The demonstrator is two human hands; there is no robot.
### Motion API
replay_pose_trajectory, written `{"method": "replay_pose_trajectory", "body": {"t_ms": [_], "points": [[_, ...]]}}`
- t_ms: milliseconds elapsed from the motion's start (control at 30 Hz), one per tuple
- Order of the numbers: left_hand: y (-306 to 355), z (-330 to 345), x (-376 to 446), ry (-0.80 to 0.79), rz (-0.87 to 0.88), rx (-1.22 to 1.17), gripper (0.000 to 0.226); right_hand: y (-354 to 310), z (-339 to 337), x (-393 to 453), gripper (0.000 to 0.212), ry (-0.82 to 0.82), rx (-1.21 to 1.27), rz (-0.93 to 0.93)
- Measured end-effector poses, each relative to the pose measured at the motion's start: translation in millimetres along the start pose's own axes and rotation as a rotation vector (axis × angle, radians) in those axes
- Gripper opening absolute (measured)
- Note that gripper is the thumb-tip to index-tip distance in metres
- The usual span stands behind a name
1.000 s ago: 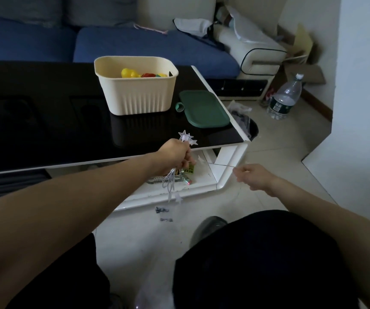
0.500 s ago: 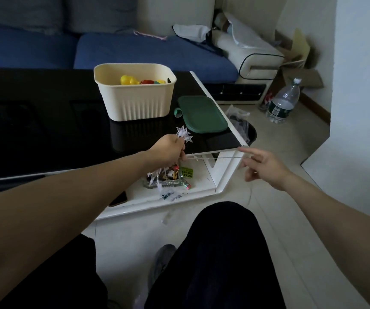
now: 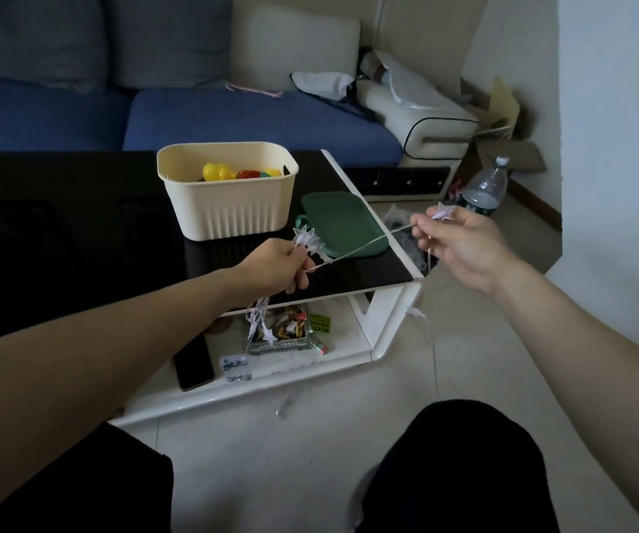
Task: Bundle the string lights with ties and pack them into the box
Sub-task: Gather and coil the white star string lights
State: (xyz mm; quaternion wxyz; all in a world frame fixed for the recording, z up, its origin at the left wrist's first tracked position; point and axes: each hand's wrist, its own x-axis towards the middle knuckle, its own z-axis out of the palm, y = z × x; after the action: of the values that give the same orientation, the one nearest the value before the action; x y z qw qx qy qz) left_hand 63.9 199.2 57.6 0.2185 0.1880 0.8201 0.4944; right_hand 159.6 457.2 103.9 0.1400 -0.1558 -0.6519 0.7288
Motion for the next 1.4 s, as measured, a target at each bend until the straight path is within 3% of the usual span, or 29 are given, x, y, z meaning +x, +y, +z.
{"method": "replay_pose_trajectory", "body": {"t_ms": [133, 233, 367, 500, 600, 800, 1000, 1167, 1267, 1400], "points": [[-9, 0, 6, -0.031, -0.111, -0.278, 0.038, -5, 33, 10, 0.015, -0.099, 0.209, 0.022], [-17, -1, 12, 0.041, -0.159, -0.525, 0.035, 4, 52, 14, 0.018, -0.203, 0.257, 0.135], [-23, -7, 18, 0.102, -0.176, -0.762, 0.036, 25, 69, 13, 0.008, -0.283, 0.018, 0.247], [-23, -16, 20, 0.204, -0.187, -0.802, 0.035, 51, 75, 9, 0.007, -0.261, -0.307, 0.269], [-27, -21, 22, 0.24, -0.189, -0.805, 0.035, 60, 79, 7, 0.02, -0.369, -0.47, 0.278], [-36, -16, 26, 0.198, -0.214, -0.748, 0.035, 69, 103, 1, 0.026, -0.547, -0.392, 0.198], [-32, -15, 21, 0.126, -0.214, -0.759, 0.032, 85, 116, 4, 0.023, -0.529, -0.434, 0.125], [-32, -22, 20, 0.227, -0.123, -0.753, 0.024, 85, 111, 8, 0.034, -0.545, -0.457, 0.203], [-34, -27, 20, 0.304, -0.143, -0.839, 0.026, 87, 101, 14, 0.043, -0.426, -0.298, 0.334], [-34, -28, 19, 0.395, -0.146, -0.916, 0.028, 80, 83, 23, 0.022, -0.347, -0.27, 0.386]]}}
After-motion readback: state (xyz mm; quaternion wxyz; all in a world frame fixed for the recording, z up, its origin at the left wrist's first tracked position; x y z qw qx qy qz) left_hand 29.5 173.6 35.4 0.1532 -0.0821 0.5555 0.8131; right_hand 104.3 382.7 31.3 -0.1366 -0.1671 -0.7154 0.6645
